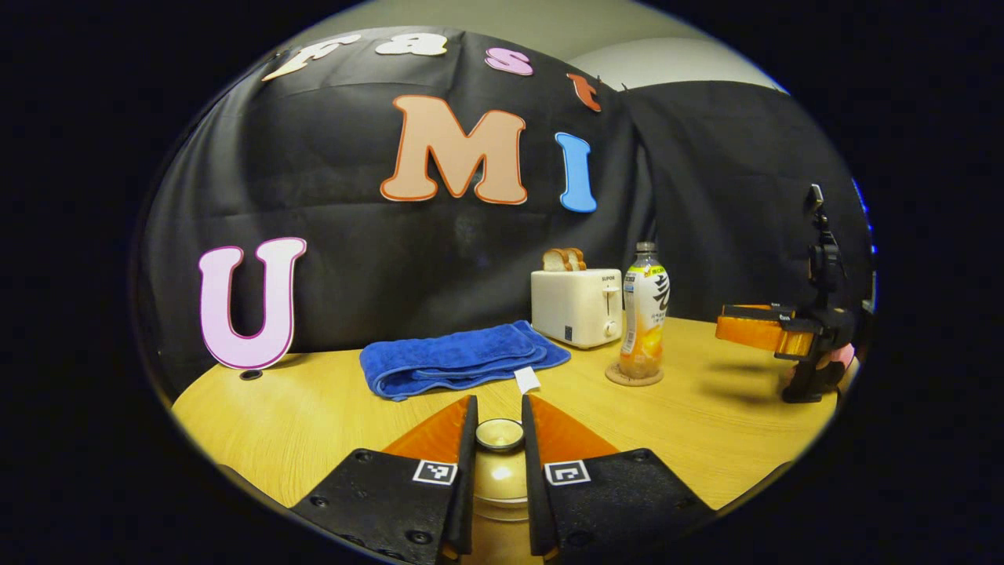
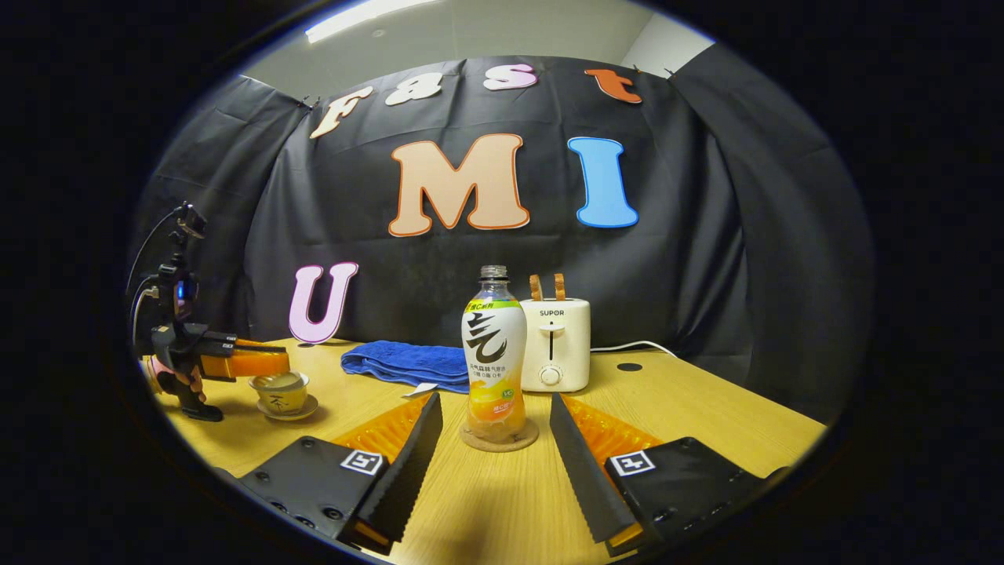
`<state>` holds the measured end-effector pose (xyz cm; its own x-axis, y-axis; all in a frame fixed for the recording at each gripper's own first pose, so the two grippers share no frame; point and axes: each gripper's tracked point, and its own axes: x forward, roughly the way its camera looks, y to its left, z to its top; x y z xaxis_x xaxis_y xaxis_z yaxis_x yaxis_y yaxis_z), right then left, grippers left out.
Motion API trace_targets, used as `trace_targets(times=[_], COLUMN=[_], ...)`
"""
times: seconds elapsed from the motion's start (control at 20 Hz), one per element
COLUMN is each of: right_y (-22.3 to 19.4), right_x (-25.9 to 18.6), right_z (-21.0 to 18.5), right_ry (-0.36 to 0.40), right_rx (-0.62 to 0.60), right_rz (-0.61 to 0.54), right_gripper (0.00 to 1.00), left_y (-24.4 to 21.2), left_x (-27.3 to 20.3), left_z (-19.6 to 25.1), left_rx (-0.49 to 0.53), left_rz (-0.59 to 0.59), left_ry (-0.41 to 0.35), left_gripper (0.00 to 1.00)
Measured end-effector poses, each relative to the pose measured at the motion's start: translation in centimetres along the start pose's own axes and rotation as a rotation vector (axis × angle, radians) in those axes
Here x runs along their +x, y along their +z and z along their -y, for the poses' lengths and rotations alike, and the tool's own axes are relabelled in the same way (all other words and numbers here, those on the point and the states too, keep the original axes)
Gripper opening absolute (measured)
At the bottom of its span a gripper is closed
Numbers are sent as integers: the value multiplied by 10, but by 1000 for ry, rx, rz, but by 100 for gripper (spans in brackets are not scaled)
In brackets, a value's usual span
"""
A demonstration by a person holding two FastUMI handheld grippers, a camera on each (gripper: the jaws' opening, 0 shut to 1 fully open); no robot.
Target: Open the teacup lid with one hand, grasp the water bottle and pour water into the teacup with the other hand; after pouring, place the water bottle on the coaster and then close the teacup lid.
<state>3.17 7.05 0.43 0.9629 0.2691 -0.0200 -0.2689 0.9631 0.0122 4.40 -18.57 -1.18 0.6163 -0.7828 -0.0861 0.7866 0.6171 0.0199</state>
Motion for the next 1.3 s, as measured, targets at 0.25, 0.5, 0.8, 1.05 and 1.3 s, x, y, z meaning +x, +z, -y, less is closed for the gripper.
trace_targets(times=[0.25, 0.5, 0.8, 1.05, 1.3], right_y=[0, 1, 1, 2, 2], right_x=[0, -1, -1, -2, -1], right_z=[-2, -2, -2, -2, -2], right_ry=[13, 13, 13, 12, 10], right_rx=[1, 0, 2, 2, 2], right_rz=[-1, -2, -2, -3, -3], right_gripper=[84, 84, 84, 84, 84], left_y=[-5, -7, 1, 12, 13], left_x=[1, 3, -3, -16, -35], left_z=[4, 3, -5, -21, -21], left_rx=[21, 23, 8, -45, -50], left_rz=[-45, -57, -13, 77, 97], left_ry=[-12, -1, 41, 122, 160], left_gripper=[27, 31, 90, 93, 94])
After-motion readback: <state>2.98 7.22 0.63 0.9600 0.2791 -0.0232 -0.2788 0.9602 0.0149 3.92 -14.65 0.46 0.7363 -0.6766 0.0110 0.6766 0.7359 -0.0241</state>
